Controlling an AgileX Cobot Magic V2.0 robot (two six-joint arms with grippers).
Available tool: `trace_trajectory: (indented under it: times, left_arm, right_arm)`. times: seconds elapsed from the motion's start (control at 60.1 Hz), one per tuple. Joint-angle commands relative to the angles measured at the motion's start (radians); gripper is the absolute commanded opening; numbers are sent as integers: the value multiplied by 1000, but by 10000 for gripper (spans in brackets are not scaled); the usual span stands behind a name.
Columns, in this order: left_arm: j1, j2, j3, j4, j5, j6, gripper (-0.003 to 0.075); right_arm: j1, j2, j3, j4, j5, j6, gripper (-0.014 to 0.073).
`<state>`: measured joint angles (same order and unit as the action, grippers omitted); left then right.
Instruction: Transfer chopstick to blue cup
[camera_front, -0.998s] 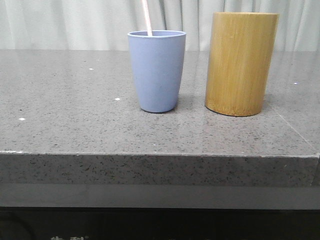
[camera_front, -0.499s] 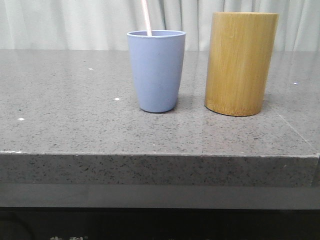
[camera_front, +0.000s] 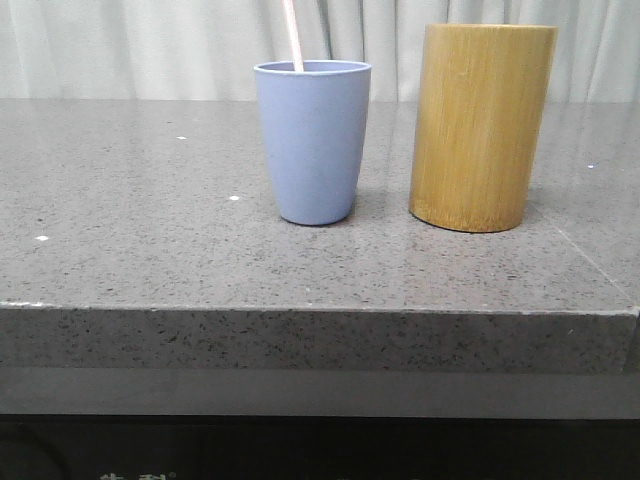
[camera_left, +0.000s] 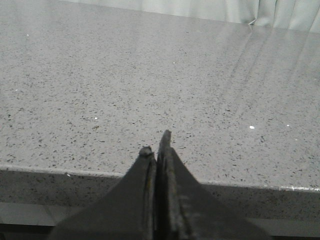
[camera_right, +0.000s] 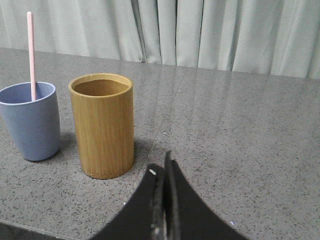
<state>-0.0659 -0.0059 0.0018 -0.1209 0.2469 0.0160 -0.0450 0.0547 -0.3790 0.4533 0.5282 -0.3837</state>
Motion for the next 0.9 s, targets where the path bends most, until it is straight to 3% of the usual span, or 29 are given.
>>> trace_trajectory:
  times: [0.0,0.25,0.482,0.649,0.782,0.882]
  left_arm:
    - [4,-22,9,-11,-76,-8,-19]
    - [4,-22,9,-11,-76,-8,-19]
    - [4,-22,9,-11,-76,-8,-19]
    - [4,-22,9,-11,-76,-8,-19]
    - [4,-22,9,-11,-76,-8,-19]
    - [4,-22,9,-11,-76,-8,-19]
  right_arm:
    - [3,12,-24,17,-75,-11,-78]
    - [3,12,-6,11,-111,-11,-78]
    - [70,13,119,-140,-244,54,-78]
    - [181,13,213,-337,-335,247,-78]
    - [154,-3,299,-369,-455,374,-78]
    - [129,-42,363,-368,-497,393,-78]
